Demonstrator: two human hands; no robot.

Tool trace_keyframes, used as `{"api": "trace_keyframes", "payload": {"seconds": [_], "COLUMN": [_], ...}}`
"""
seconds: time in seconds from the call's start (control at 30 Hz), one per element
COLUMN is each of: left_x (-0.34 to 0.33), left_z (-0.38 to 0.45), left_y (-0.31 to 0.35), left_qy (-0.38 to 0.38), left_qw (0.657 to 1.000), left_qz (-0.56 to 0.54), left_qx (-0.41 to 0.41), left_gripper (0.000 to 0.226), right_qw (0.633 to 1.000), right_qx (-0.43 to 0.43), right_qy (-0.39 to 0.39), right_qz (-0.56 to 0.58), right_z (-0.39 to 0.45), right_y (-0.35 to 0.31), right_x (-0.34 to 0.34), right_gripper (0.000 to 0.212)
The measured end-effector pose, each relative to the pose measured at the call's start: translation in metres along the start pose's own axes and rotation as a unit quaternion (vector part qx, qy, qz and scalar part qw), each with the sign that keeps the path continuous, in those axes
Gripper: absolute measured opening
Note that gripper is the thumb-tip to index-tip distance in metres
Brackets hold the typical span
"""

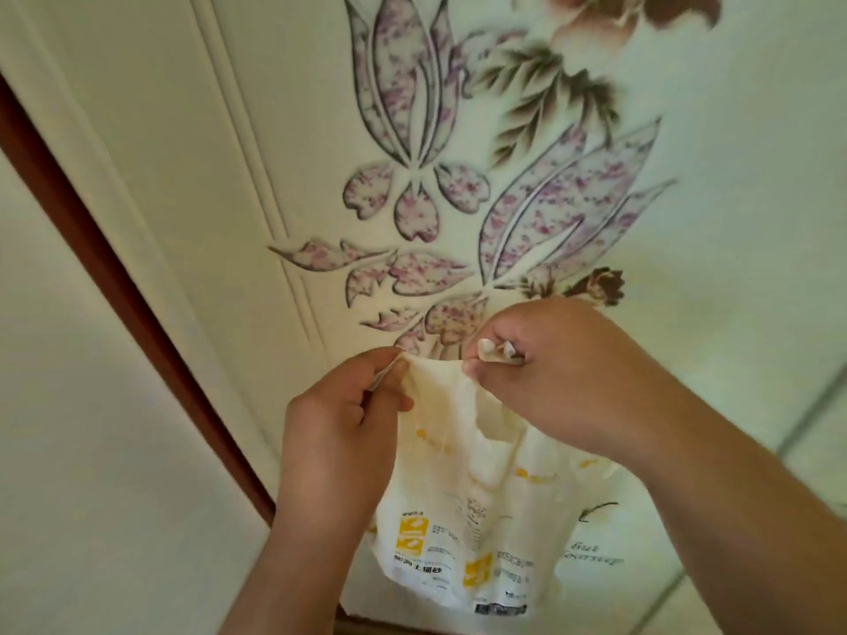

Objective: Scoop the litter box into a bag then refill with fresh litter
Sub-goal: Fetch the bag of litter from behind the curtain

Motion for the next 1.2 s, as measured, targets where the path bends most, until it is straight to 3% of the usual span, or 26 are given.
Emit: {"api": "trace_keyframes", "payload": {"seconds": [0.23, 0.47, 0.7, 0.87, 1.0, 1.2], "left_x": [-0.069, -0.134, -0.18, -0.21, -0.231, -0.26], "left_z": [0.043, 0.063, 0.059, 0.031, 0.004, -0.044], "left_y": [0.024, 0.039, 0.037, 0.042, 0.05, 0.059], "left_qy": [-0.146, -0.29, -0.436, -0.512, -0.555, -0.617], "left_qw": [0.987, 0.94, 0.872, 0.808, 0.759, 0.706], "left_qz": [-0.001, 0.006, -0.058, -0.088, -0.102, -0.113], "left_qx": [-0.069, -0.18, -0.215, -0.277, -0.325, -0.328], "left_gripper": [0.022, 0.013, 0.011, 0.015, 0.015, 0.016], "right_qw": [0.984, 0.926, 0.849, 0.773, 0.719, 0.665], "right_qx": [-0.167, -0.338, -0.477, -0.574, -0.616, -0.657], "right_qy": [0.059, 0.16, 0.219, 0.265, 0.311, 0.342], "right_qz": [-0.005, 0.059, 0.063, 0.055, 0.079, 0.099], "right_z": [-0.028, -0.085, -0.127, -0.169, -0.204, -0.252], "right_y": [0.054, 0.077, 0.07, 0.061, 0.051, 0.048], "right_x": [0.033, 0.042, 0.023, -0.007, -0.03, -0.054], "right_gripper": [0.021, 0.023, 0.023, 0.024, 0.019, 0.023]}}
Point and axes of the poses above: each hand's wrist, its own z-axis towards the middle knuckle, its own x-axis out of the back of the hand, y = z × x, the point moved 3 cm from there along z, towards the middle knuckle, and after that the axes turned 13 degrees about -y, right-handed, at the moved point
